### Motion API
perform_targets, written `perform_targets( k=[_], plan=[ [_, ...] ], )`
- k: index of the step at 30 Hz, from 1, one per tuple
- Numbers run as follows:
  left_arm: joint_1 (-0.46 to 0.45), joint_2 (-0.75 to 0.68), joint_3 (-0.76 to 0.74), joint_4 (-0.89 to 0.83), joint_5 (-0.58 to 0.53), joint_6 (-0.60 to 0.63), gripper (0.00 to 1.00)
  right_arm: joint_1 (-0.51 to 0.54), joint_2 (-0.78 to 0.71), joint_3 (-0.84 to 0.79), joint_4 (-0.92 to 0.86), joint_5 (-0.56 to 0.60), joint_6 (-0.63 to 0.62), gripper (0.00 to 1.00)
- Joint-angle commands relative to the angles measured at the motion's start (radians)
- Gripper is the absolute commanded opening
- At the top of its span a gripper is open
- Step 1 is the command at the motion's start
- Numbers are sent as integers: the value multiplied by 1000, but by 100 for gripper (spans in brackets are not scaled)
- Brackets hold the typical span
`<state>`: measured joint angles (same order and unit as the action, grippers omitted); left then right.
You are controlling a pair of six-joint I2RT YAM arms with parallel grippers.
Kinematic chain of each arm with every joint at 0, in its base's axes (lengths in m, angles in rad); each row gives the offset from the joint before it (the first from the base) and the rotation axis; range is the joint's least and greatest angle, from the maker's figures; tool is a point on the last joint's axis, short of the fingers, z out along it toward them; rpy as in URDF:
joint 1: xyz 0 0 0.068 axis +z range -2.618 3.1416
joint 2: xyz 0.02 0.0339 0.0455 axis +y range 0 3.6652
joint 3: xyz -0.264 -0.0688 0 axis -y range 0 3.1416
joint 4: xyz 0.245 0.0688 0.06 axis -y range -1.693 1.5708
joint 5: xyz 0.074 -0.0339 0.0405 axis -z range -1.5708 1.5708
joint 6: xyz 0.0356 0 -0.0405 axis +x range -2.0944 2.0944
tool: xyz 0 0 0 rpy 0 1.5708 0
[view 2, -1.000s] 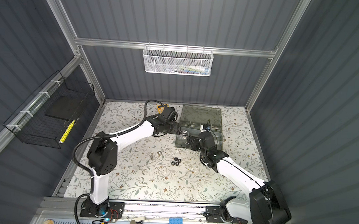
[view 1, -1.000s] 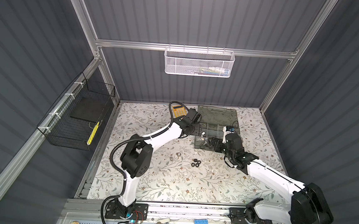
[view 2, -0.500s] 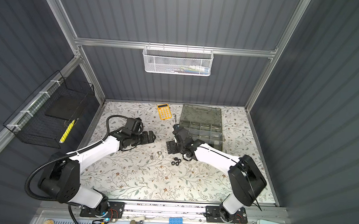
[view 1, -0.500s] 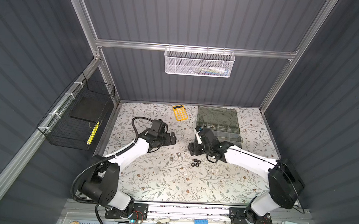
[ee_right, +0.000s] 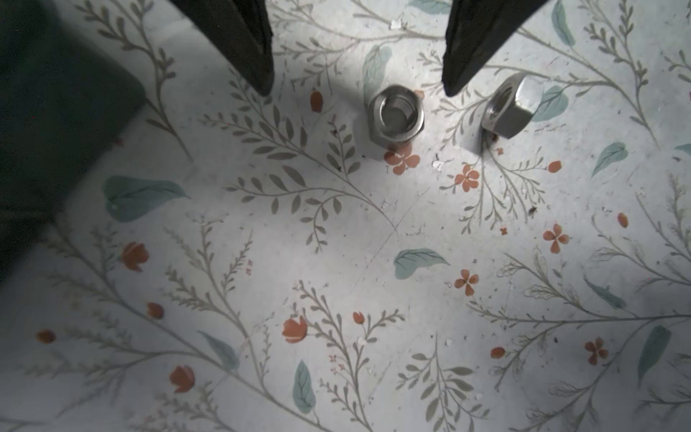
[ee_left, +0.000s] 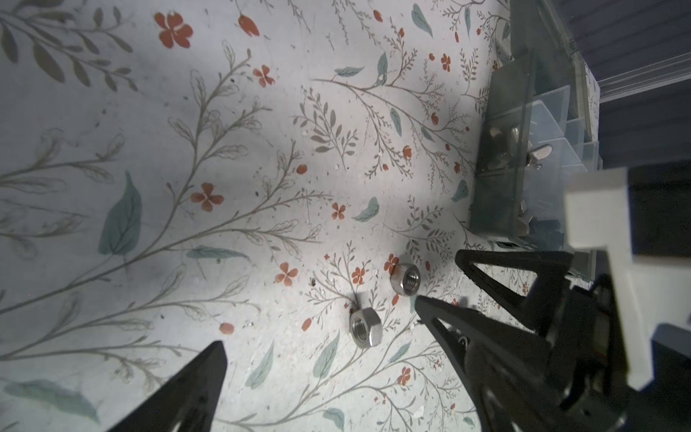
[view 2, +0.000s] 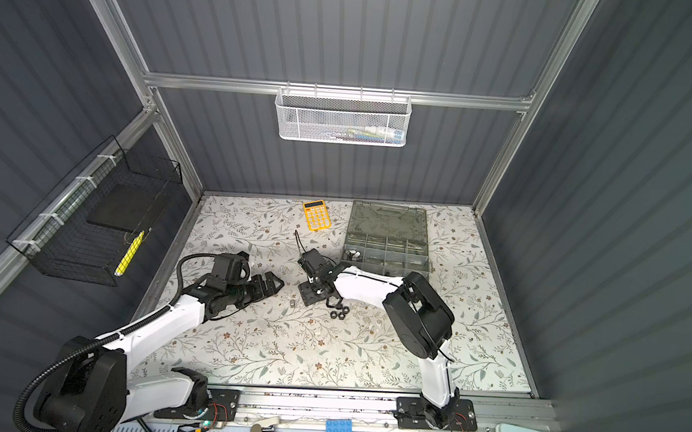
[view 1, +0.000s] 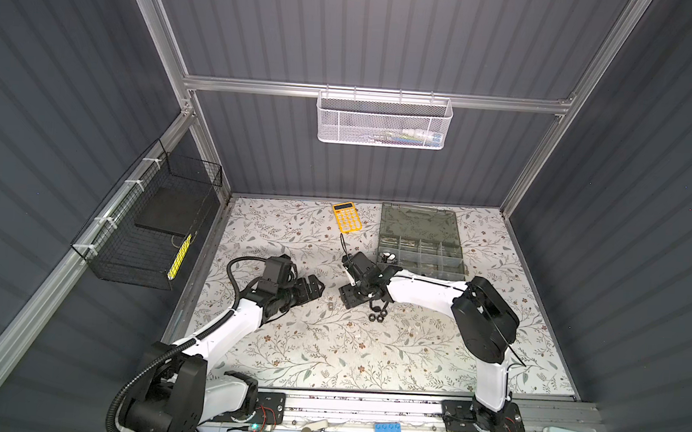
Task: Sort the screws and nuts into containers
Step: 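Withdraw the left gripper while the right gripper grasps a silver hex nut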
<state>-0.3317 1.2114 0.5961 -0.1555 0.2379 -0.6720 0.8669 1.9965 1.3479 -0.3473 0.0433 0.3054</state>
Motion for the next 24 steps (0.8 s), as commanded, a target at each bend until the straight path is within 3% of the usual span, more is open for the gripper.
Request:
perform_targets(
  k=[1,11,24],
  plan=[
    [9,-28,-37,36,52,-31,100,9,37,45,-63,-25,-6,67],
    [11,-16,-49,55,70,-29,100,32,113,97,-95,6,1,54],
    [11,-37,-53,55,65,-37,100,29,96,100,-101,-3,14,16]
  ],
)
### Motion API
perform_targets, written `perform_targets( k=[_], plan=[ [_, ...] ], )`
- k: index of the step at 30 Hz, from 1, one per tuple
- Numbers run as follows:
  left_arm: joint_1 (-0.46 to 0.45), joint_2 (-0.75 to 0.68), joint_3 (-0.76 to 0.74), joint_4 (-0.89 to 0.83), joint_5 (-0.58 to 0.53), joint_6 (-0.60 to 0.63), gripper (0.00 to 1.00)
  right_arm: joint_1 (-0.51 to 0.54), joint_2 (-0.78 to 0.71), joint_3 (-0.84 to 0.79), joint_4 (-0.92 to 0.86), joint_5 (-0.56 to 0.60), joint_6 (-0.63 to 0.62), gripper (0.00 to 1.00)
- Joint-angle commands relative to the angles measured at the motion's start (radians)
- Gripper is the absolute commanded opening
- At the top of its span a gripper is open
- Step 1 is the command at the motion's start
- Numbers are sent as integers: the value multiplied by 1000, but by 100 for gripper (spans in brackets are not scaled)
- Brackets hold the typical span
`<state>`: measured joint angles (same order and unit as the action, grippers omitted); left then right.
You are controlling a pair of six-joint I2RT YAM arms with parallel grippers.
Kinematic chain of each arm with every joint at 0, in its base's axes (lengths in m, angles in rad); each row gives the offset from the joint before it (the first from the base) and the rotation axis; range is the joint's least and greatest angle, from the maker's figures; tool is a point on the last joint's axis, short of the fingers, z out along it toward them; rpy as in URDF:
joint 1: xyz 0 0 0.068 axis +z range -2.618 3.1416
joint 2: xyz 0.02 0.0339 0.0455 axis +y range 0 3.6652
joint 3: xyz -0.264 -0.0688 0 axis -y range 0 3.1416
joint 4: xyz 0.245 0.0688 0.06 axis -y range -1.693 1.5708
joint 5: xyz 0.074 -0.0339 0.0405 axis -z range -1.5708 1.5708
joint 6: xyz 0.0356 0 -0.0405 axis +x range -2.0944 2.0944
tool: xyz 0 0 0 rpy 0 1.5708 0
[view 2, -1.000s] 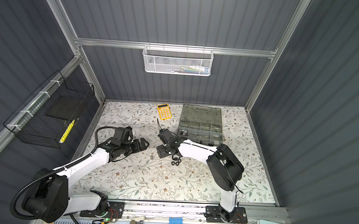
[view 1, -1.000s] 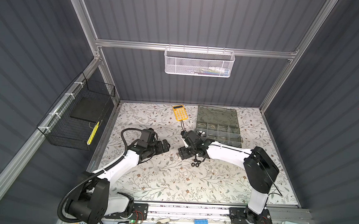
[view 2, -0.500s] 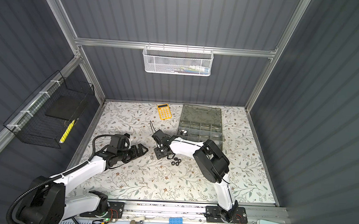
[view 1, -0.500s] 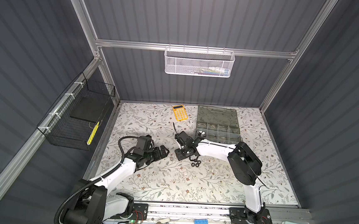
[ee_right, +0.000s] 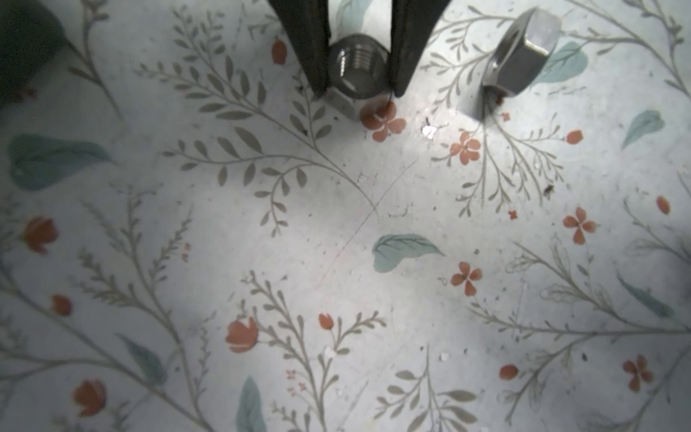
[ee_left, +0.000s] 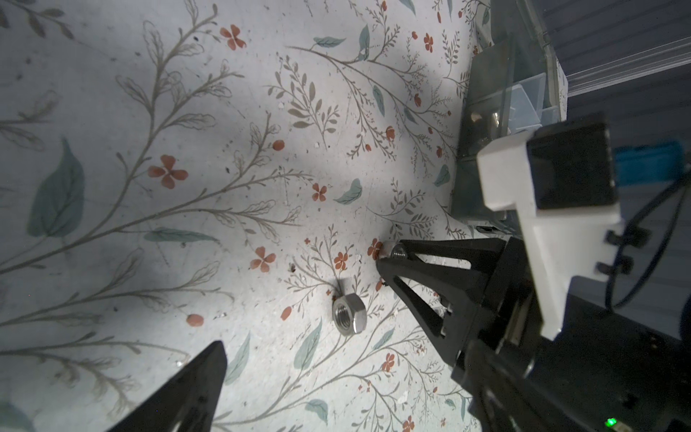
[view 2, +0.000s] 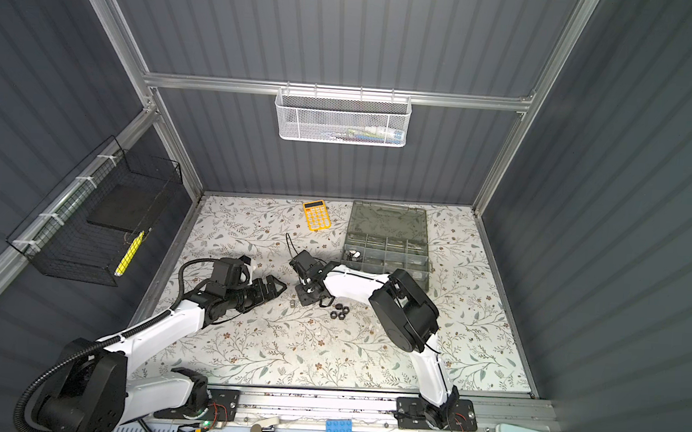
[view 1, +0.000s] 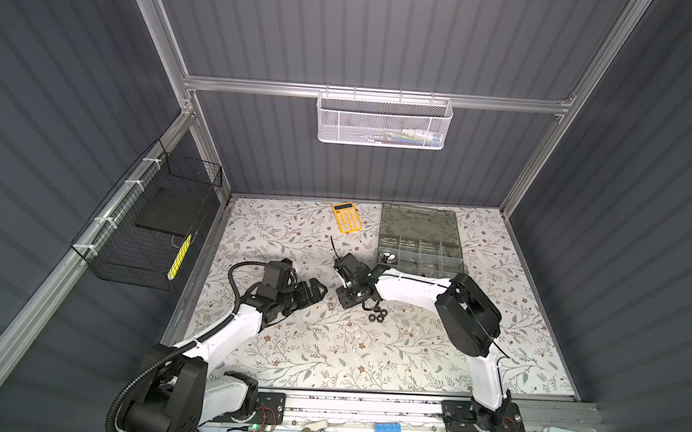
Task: Sort the screws and nuts into containers
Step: 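Withdraw the left gripper while the right gripper grasps a silver hex nut, then carry the hex nut into the box with the right gripper while the left lowers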
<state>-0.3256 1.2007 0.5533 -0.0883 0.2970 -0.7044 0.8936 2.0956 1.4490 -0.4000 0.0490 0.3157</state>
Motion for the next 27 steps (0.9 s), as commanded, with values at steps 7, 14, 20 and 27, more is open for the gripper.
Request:
perform_targets(
  k=[7,14,20,27],
  plan=[
    [4,-21,-10,-13,6,1,100,-36,-124,2,-65,-26,0,13],
    [-5,-9,6,-7,-2,5,100,-183,-269,-20,-107,-2,-1,14],
    [-51,17,23,-2,-32,6,100,-373,-281,-18,-143,9,8,14],
    [-118,40,61,-43,-108,36,100,-500,-230,-7,-152,-7,5,14]
  ],
)
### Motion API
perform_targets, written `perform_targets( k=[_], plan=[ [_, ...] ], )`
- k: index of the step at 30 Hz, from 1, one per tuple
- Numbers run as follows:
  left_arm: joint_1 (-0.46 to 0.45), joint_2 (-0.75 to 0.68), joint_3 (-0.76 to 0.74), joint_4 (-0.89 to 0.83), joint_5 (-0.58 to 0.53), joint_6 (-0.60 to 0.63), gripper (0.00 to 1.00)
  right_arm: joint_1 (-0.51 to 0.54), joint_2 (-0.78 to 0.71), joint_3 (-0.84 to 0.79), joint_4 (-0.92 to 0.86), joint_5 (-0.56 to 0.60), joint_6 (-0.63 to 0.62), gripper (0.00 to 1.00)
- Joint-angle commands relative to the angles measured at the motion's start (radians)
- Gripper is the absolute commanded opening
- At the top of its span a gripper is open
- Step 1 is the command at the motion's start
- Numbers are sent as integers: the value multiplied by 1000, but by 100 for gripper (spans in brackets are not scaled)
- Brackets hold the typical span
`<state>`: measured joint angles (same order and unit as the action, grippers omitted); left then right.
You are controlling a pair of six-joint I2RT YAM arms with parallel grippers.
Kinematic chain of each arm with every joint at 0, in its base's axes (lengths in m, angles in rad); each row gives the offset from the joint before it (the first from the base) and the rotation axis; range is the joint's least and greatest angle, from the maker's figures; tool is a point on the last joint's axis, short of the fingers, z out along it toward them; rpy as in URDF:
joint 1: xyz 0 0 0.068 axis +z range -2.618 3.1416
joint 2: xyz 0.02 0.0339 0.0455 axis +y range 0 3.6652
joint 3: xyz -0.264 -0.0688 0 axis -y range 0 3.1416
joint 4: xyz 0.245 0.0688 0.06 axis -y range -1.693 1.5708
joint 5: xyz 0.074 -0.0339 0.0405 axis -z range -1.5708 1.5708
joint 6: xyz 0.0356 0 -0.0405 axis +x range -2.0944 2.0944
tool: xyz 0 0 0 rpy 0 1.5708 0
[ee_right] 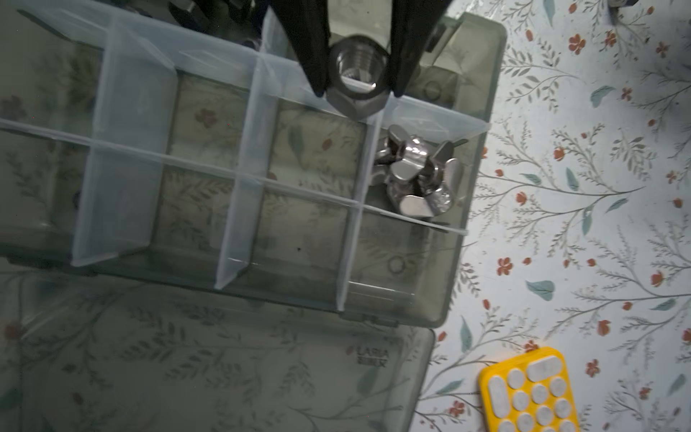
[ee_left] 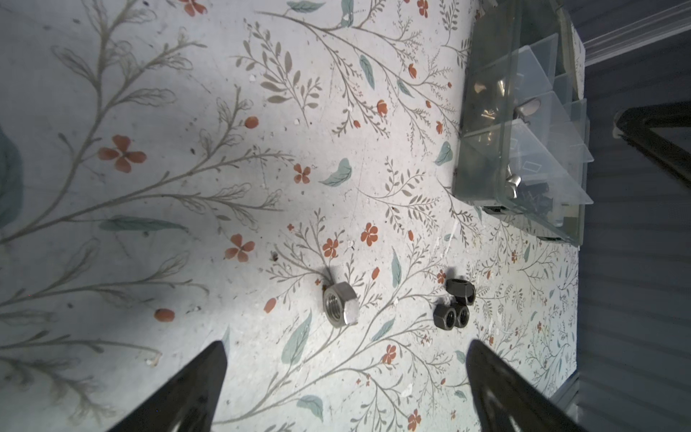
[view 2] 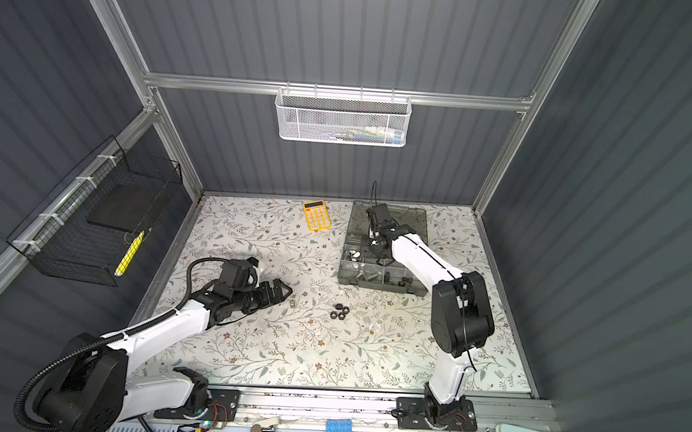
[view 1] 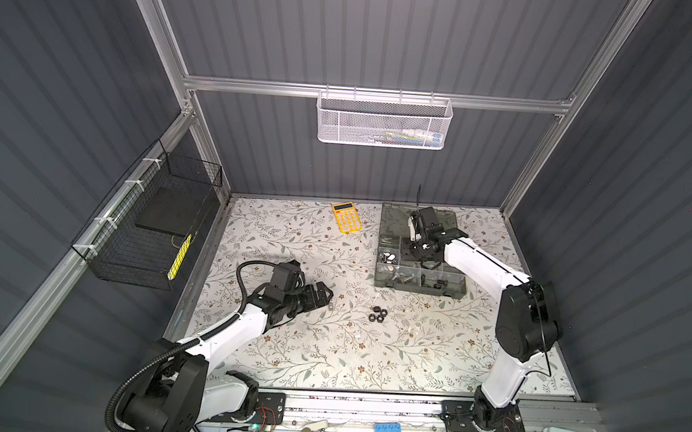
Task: Sort the screws and nuts into containers
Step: 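Carry the hex nut into the box with the right gripper while the left lowers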
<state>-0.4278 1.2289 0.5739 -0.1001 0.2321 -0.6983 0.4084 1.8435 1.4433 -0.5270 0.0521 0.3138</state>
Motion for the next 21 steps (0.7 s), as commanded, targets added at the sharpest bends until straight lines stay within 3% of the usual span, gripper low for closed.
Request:
perform_targets(
  k=[1,10,14,21],
  plan=[
    [-20,16,43,-33,-46,30,100,-23,30,2,-25,-12,8,14],
    [-35,79,84,-79,-95,76,99,-56,115,23,-25,-16,24,22],
    [-44,126,107,-104,-102,100,90,-57,129,39,-29,-8,19,25],
    [-82,208,160,-155,-126,121,78,-56,83,24,-28,-22,24,44]
  ],
)
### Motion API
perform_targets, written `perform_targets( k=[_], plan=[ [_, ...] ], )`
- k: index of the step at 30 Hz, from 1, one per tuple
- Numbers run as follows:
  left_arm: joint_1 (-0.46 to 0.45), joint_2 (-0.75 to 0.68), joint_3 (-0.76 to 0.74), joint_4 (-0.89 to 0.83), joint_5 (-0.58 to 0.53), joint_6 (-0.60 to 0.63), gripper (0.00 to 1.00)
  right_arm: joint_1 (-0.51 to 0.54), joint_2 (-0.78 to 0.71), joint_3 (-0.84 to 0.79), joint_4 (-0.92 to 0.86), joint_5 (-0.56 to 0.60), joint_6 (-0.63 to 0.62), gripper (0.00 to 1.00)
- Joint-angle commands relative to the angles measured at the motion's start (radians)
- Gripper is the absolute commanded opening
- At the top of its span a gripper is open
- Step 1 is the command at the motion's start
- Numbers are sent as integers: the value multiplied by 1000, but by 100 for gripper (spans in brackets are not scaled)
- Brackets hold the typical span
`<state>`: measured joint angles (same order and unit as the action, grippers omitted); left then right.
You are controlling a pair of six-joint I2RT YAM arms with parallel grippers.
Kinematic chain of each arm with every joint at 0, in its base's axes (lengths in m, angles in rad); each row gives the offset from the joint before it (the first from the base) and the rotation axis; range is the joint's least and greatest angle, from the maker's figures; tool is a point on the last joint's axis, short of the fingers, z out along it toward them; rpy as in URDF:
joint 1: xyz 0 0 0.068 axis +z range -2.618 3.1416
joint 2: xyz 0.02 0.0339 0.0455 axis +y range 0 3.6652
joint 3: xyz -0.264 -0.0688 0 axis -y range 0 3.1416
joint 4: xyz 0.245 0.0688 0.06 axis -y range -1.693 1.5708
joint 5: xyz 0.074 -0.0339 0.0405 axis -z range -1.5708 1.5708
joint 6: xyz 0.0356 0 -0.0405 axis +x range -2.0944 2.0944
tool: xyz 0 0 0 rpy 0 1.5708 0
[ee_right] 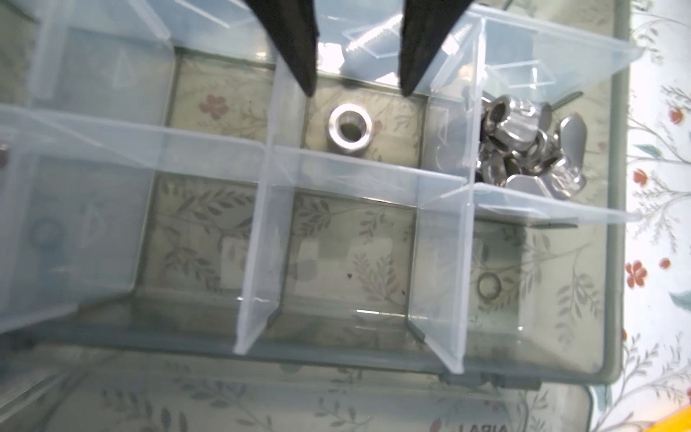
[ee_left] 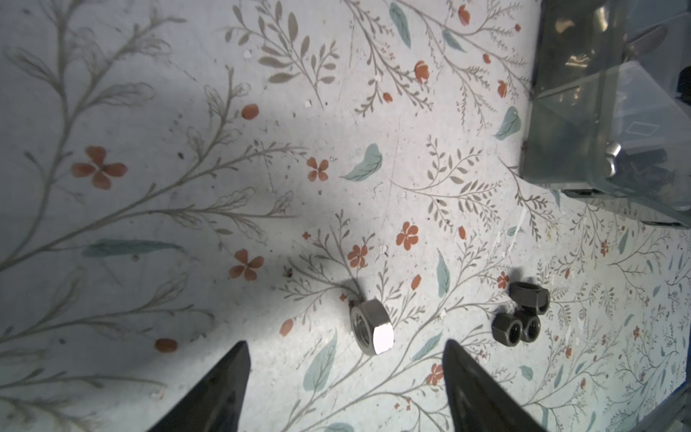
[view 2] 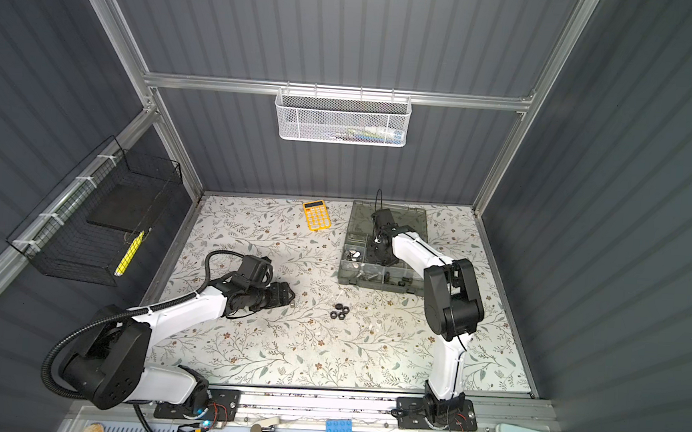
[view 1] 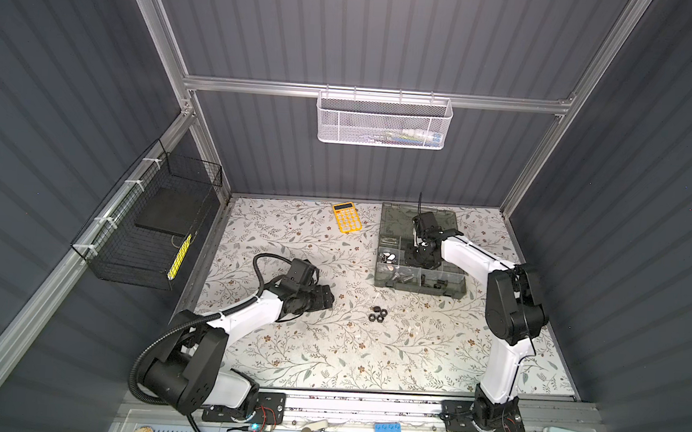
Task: Sort the screws and nuts into containers
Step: 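Carry the hex nut into the box with the right gripper while the left lowers, then open the right gripper over the box while the left closes on a nut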
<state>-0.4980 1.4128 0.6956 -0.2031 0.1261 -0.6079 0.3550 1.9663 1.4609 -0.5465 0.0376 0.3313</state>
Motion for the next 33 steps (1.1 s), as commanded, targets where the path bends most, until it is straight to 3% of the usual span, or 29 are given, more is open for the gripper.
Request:
perform_targets(
  k=[1,9,14,23,29,33],
  plan=[
    [-19,33,46,-61,-25,34,76,-2,-54,-1,-6,-14,10,48],
    [-90,79,131,-173,-134,54,71,42,-202,-108,19,2,19,80],
    [-121,130,181,-211,-165,66,62,93,-343,-261,100,12,22,98],
    [-168,223,264,-287,-246,87,49,155,-546,-493,233,-6,18,99],
    [-190,273,308,-311,-277,98,30,158,-590,-558,260,-4,32,99],
    [-199,308,330,-318,-271,103,23,157,-606,-572,269,-6,40,99]
  ],
)
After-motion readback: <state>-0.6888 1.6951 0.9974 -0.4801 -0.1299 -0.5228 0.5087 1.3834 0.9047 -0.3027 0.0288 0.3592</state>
